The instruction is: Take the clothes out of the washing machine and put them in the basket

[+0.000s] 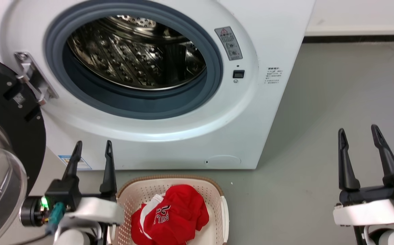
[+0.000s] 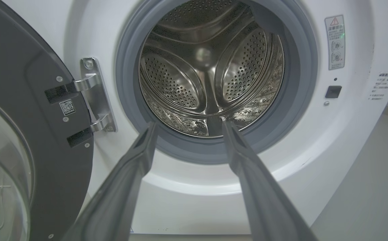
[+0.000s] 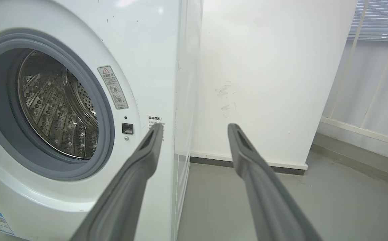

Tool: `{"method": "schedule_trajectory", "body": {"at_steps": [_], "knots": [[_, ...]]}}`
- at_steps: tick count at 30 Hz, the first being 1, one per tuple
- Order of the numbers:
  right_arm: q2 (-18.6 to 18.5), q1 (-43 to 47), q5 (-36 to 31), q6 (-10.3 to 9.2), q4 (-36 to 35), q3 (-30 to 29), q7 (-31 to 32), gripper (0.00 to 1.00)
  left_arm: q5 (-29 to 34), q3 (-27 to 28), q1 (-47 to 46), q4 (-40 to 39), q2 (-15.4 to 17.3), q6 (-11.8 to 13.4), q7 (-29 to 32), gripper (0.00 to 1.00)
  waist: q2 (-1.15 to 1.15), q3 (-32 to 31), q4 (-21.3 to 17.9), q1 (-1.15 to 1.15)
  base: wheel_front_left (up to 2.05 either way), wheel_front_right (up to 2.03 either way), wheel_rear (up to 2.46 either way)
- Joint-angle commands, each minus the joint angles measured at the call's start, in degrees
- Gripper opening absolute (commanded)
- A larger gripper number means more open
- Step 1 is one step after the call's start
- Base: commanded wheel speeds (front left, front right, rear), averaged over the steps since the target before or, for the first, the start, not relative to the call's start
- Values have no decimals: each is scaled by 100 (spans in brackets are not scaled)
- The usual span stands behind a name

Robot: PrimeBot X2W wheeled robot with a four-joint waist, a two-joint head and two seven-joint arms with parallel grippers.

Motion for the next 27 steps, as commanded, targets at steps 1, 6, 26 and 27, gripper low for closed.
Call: {"method": "schedule_trajectory", "body": {"at_steps": [1,6,26,27], "knots": [[5,159,44,-8,28,-21,-13,100,148,60,225,-244,-86,-69,-14,100,0,-150,22,2,0,0,0],[5,319,63,-7,44,-14,-13,100,416,230,594,-734,-275,-126,-14,100,0,-307,1,2,0,0,0],[5,484,126,-8,50,66,-13,100,940,491,1116,-1079,-711,-274,-15,100,0,-477,-78,2,0,0,0],[5,474,133,-8,50,66,-13,100,951,496,1095,-1080,-712,-282,-15,100,0,-471,-78,2,0,0,0]]}}
